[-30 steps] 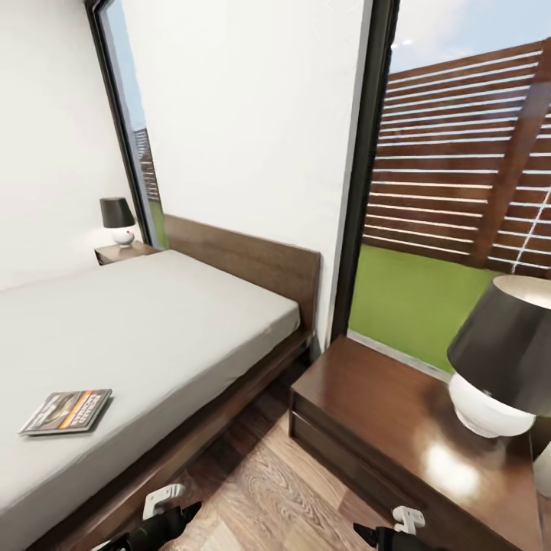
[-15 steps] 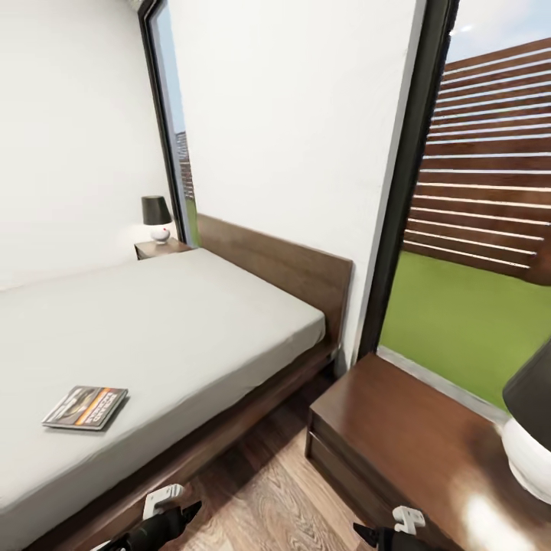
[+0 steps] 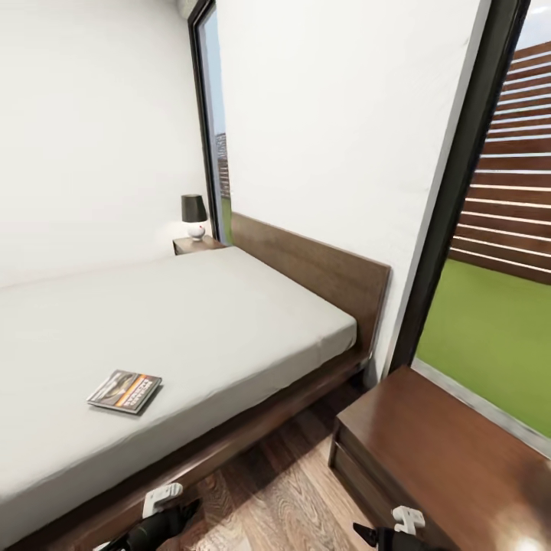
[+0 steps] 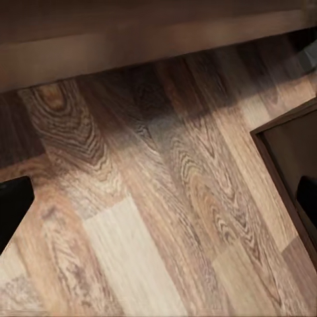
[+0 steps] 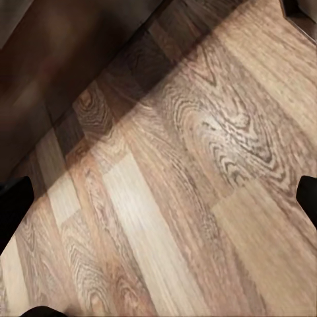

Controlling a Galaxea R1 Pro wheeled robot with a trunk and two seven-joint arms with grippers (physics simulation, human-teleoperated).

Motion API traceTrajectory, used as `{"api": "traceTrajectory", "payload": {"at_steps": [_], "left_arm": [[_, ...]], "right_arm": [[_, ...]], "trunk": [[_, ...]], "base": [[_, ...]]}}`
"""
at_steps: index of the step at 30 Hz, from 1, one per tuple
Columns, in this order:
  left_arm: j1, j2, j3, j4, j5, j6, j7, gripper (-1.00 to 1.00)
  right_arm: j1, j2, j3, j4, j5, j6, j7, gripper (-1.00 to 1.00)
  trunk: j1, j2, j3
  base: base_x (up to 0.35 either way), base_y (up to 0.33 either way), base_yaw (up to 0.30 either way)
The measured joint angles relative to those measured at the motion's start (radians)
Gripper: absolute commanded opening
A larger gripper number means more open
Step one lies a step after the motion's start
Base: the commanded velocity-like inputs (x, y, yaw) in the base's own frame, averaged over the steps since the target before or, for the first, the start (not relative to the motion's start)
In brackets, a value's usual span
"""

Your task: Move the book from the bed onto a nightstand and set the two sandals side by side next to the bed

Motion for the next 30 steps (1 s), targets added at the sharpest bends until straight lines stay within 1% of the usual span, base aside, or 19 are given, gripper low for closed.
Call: {"api": "traceTrajectory", "payload": {"at_steps": [8, 11, 13, 14, 17, 18, 19, 21, 24, 30], "left_arm": [[0.000, 0.000, 0.000, 0.000, 0.000, -0.005, 0.001, 1.00], [0.000, 0.000, 0.000, 0.000, -0.002, -0.032, 0.003, 1.00], [0.000, 0.000, -0.003, 0.000, -0.010, -0.041, 0.009, 1.00], [0.000, 0.000, -0.007, 0.000, -0.022, -0.044, 0.017, 1.00], [0.000, 0.002, -0.033, 0.007, -0.097, -0.049, 0.067, 1.00], [0.000, 0.002, -0.039, 0.040, -0.139, -0.056, 0.096, 1.00], [0.000, 0.002, -0.040, 0.060, -0.152, -0.067, 0.109, 1.00], [0.000, 0.002, -0.041, 0.083, -0.166, -0.098, 0.128, 1.00], [0.000, 0.002, -0.042, 0.094, -0.172, -0.124, 0.140, 1.00], [0.000, 0.002, -0.044, 0.099, -0.174, -0.137, 0.145, 1.00]], "right_arm": [[0.000, 0.000, 0.000, 0.000, 0.000, 0.000, 0.000, 1.00], [0.000, 0.000, 0.000, 0.000, 0.000, 0.000, 0.000, 1.00], [0.000, 0.000, 0.000, 0.000, 0.000, 0.000, 0.000, 1.00], [0.000, 0.000, 0.000, 0.000, 0.000, 0.000, 0.000, 1.00], [0.000, -0.001, 0.000, 0.000, 0.000, 0.000, 0.000, 1.00], [0.000, -0.001, 0.000, 0.000, 0.000, 0.000, 0.000, 1.00], [0.000, -0.001, 0.000, 0.000, 0.000, 0.000, 0.000, 1.00], [0.000, -0.001, 0.000, 0.000, 0.000, 0.000, 0.000, 1.00], [0.000, -0.002, 0.000, -0.001, 0.000, 0.001, 0.001, 1.00], [0.000, -0.002, 0.001, 0.000, 0.002, 0.001, -0.001, 1.00]], "trunk": [[0.000, 0.000, 0.000], [0.000, 0.000, 0.000], [0.000, 0.000, 0.000], [0.000, 0.000, 0.000], [0.000, 0.000, 0.000], [0.000, 0.000, 0.000], [0.000, 0.000, 0.000], [0.000, 0.000, 0.000], [0.000, 0.000, 0.000], [0.000, 0.000, 0.000]], "base": [[0.000, 0.000, 0.285], [0.000, 0.000, 0.285], [0.000, 0.000, 0.285], [0.000, 0.000, 0.285], [0.000, 0.000, 0.285], [0.000, 0.000, 0.285], [0.000, 0.000, 0.285], [0.000, 0.000, 0.285], [0.000, 0.000, 0.285], [0.000, 0.000, 0.285]]}}
